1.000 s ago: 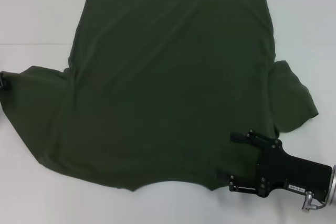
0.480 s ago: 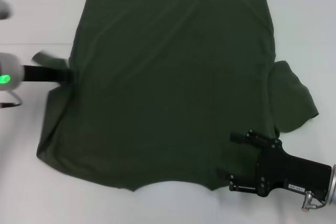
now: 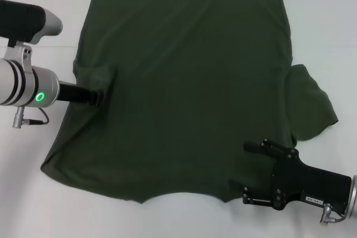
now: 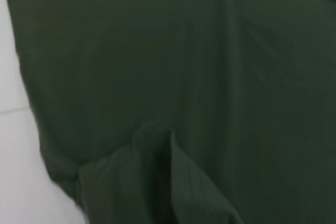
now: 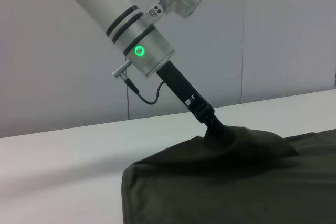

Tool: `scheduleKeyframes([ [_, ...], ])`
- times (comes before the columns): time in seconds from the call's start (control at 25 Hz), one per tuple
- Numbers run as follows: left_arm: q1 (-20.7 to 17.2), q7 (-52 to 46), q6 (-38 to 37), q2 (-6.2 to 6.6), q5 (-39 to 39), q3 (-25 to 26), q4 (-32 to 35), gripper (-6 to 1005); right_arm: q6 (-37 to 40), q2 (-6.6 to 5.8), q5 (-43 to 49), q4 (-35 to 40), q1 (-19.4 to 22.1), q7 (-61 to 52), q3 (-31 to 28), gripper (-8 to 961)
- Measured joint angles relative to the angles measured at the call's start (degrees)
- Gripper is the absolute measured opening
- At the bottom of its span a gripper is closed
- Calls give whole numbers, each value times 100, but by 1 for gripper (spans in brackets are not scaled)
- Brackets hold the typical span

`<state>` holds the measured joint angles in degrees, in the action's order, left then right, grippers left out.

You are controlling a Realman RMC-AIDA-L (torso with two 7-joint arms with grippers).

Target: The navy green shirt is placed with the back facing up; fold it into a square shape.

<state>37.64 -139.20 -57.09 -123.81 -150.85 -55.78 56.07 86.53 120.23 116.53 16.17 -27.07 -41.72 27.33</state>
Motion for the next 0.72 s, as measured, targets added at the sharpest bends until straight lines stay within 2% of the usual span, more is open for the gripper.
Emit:
scheduleKeyframes([
  [0.4, -86, -73, 26, -12, 11, 238, 24, 29, -26, 0, -9, 0, -39, -2, 0, 942],
  [0.72, -101, 137, -163, -16, 235, 86, 56, 32, -59, 0, -17, -2, -44, -2, 0, 942],
])
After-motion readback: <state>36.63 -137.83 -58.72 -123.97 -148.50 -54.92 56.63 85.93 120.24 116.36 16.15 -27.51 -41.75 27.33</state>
